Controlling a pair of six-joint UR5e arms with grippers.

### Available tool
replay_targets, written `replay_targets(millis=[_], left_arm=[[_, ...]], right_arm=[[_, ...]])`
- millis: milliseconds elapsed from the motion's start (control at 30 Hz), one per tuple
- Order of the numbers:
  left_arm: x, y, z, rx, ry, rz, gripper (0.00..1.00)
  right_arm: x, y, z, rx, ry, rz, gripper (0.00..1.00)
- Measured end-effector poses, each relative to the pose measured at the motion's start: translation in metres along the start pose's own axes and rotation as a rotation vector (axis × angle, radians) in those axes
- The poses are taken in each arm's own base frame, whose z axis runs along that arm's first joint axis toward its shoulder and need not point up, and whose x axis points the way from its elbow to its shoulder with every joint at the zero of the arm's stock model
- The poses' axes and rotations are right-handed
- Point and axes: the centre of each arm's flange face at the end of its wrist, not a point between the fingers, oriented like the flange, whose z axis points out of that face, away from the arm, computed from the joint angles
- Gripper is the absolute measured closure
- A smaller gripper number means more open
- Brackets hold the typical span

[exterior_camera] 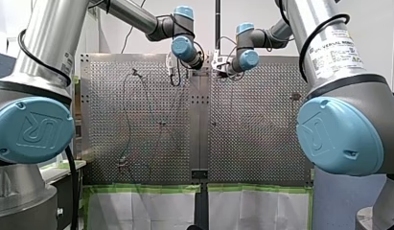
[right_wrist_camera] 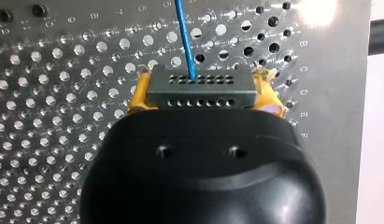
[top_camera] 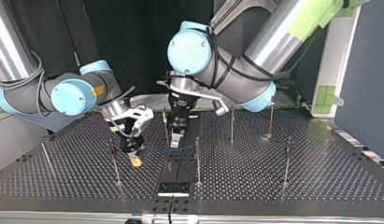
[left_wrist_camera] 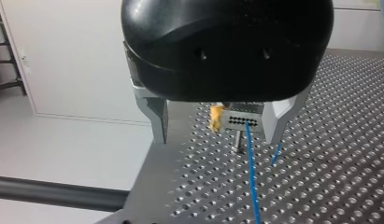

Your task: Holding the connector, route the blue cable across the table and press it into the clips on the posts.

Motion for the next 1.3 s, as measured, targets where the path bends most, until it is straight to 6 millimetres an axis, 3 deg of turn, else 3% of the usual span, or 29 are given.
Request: replay_targets(millis=[733, 967, 1300], left_arm=[[0.038, -0.017, 0.048, -0.049, 0.013, 0.032, 0.00], [0.060, -0.019, 0.067, -0.081, 0.021, 0.041, 0.00], [0.065, -0.015, 0.067, -0.140, 0.025, 0.048, 0.00]], right_arm=[[0.000, 0.000, 0.000, 0.001, 0.001, -0.001, 1.00], [0.000, 0.000, 0.000, 0.001, 0.001, 0.000, 1.00], [0.000, 0.001, 0.000, 0.001, 0.000, 0.001, 1.00]])
